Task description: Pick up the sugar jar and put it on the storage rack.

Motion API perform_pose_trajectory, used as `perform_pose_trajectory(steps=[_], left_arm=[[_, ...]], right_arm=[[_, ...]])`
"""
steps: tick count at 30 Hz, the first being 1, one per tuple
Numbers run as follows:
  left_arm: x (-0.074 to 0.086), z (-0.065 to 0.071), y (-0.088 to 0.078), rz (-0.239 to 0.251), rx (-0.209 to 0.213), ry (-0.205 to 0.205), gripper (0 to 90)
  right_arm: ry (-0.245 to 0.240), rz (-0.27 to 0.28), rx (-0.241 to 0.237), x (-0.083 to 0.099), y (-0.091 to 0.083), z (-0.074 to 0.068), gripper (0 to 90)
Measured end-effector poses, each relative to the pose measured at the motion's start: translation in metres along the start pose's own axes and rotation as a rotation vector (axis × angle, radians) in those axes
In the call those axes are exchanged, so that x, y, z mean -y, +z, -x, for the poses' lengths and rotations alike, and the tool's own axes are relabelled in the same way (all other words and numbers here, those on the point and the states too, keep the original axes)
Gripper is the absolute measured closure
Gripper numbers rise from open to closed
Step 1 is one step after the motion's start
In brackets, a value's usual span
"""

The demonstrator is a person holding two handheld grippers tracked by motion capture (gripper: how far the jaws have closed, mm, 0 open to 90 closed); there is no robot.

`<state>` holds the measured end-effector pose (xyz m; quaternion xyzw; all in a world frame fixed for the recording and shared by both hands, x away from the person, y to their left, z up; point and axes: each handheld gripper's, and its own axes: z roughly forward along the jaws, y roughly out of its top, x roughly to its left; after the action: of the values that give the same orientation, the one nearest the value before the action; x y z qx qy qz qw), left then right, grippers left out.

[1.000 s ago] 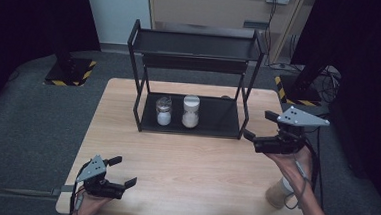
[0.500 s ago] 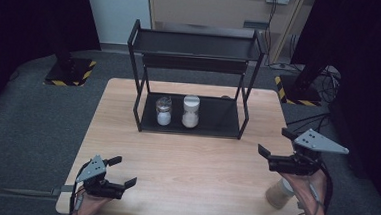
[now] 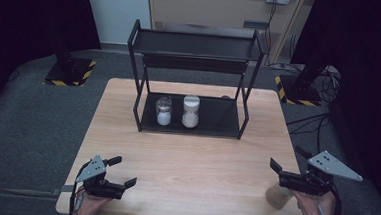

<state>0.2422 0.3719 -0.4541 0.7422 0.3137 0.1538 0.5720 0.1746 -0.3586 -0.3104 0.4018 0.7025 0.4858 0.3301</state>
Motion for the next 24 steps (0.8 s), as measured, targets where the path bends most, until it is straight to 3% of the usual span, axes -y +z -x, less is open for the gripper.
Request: perform_pose_trajectory(steps=[11, 24], left_arm=[[0.0, 0.001, -0.002, -0.014, 0.0, 0.0, 1.4], [0.003, 0.0, -0.006, 0.004, -0.011, -0.011, 1.4]], right_arm=[[0.009, 0.02, 0.054, 0.023, -0.015, -0.009, 6.0], [0.055, 0.022, 0.072, 0.049, -0.02, -0.012, 5.9]])
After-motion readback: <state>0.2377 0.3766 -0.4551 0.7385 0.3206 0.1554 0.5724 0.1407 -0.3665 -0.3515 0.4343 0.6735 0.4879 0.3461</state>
